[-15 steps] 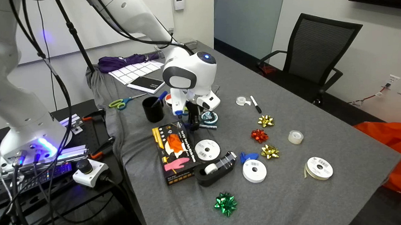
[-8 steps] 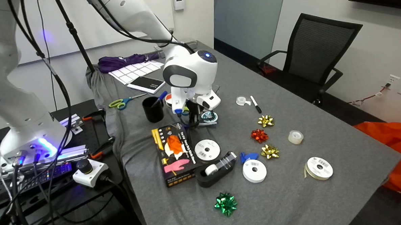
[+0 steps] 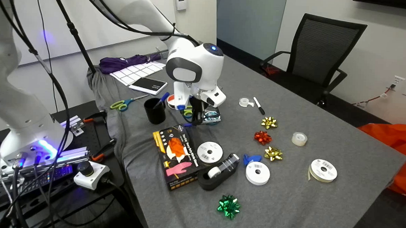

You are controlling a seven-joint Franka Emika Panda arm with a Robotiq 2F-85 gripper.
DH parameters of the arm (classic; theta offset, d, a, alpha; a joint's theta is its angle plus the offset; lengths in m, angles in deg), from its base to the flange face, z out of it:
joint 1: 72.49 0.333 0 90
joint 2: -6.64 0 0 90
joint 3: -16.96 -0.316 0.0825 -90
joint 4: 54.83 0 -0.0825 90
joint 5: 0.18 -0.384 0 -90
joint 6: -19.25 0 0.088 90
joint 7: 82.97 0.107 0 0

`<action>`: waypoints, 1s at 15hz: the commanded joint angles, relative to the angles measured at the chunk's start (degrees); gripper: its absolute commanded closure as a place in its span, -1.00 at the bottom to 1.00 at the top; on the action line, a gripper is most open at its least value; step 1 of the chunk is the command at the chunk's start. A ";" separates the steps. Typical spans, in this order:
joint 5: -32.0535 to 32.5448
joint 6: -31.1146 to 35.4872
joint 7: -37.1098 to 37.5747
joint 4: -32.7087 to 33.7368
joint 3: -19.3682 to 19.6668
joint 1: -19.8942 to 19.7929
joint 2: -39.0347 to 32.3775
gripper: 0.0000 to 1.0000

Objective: Pick up the blue marker from the tablecloth and put it in the black mug.

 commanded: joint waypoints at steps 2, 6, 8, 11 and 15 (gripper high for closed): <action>-0.43 -4.45 -0.82 -0.39 0.40 -0.43 3.78 0.90; -1.55 -6.91 -1.19 0.09 0.29 -0.66 6.49 0.90; -2.22 -7.94 -0.91 0.52 0.28 -0.46 7.47 0.90; -3.27 -8.68 0.41 0.68 0.19 0.52 8.90 0.90; -5.46 -7.66 1.33 -0.95 -0.50 2.17 11.78 0.90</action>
